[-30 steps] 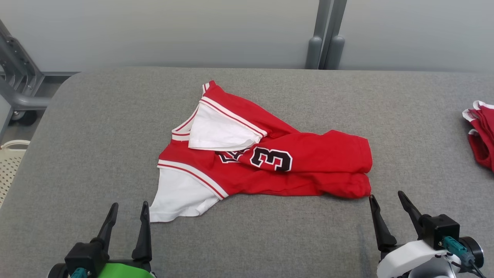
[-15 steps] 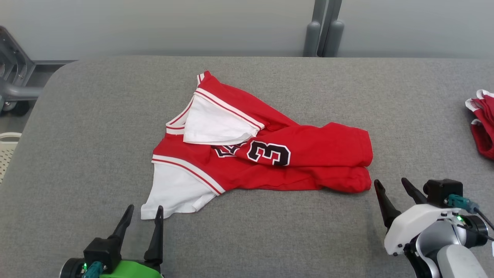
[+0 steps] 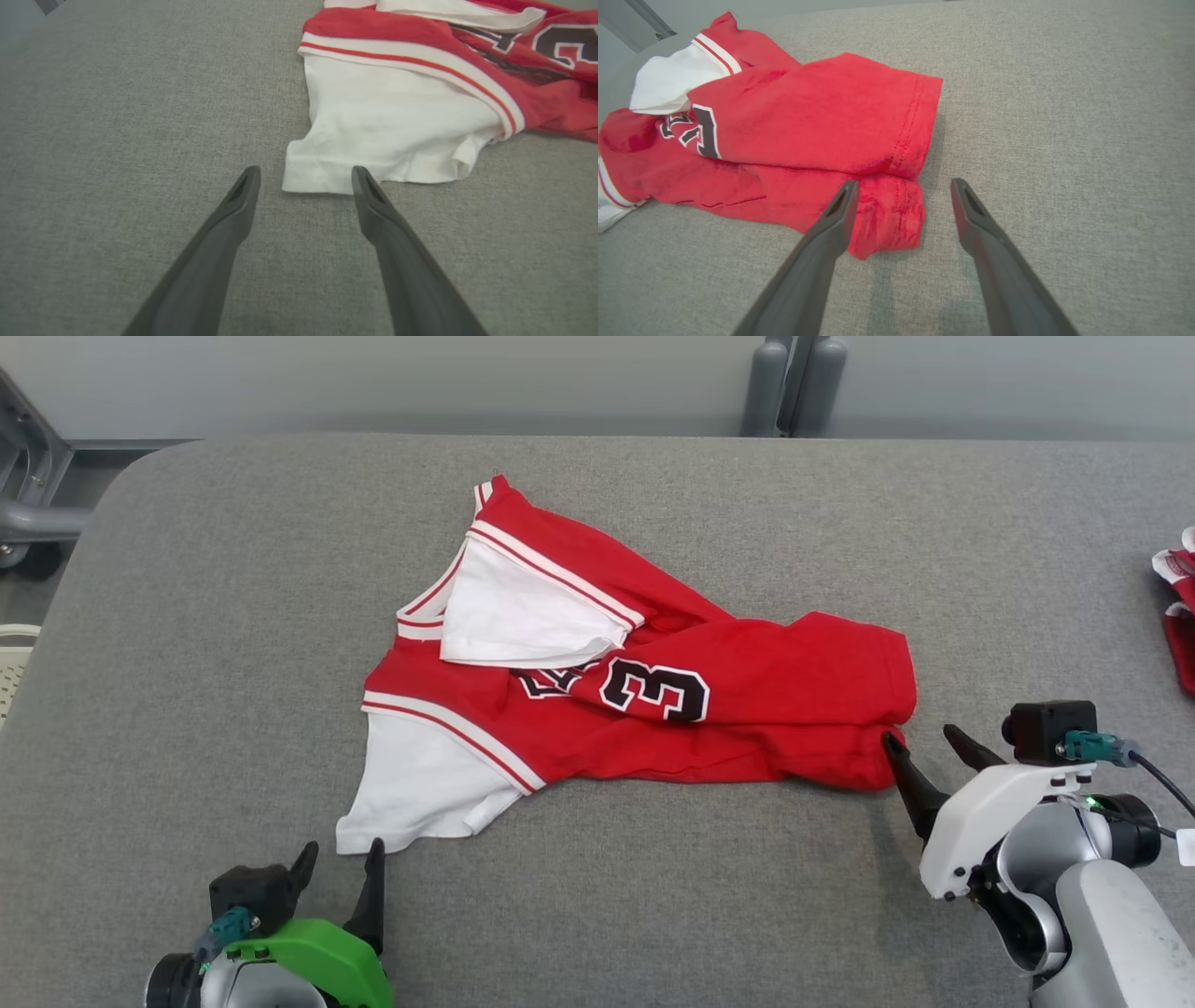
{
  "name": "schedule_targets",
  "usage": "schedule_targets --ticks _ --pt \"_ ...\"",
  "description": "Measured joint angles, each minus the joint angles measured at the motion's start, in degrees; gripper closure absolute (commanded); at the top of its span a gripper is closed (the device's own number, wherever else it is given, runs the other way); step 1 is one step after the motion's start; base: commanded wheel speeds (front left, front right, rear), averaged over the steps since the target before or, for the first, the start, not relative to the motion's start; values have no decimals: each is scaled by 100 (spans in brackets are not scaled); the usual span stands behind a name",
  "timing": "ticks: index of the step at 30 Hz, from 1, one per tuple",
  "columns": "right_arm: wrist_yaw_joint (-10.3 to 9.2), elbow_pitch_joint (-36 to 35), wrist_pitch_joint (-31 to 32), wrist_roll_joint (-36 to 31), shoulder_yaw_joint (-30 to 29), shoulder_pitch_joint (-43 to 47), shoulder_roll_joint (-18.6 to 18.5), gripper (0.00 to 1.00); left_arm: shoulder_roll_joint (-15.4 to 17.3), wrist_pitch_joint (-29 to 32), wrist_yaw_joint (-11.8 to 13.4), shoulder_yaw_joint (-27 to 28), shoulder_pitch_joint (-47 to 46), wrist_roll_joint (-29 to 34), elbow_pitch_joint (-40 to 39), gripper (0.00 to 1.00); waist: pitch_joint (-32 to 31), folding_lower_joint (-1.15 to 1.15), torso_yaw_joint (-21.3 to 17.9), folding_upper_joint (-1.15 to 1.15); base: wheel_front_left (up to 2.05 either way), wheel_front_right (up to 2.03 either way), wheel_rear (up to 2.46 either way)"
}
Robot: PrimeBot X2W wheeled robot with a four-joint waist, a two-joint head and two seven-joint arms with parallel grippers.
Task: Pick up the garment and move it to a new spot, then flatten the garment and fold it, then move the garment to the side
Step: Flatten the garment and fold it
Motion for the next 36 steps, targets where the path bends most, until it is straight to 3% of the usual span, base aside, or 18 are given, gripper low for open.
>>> schedule_targets --ticks 11,24,36 --pt "0 52 -9 108 208 -146 -101 0 24 246 19 57 -197 -181 305 0 48 0 -82 0 0 0 0" --pt "0 528 185 256 171 -350 71 0 65 296 14 -12 -363 -259 400 0 197 0 -108 0 0 0 0" --pt "0 249 386 448 274 -180 93 0 52 242 23 -70 -417 -338 454 0 262 0 -136 0 0 0 0"
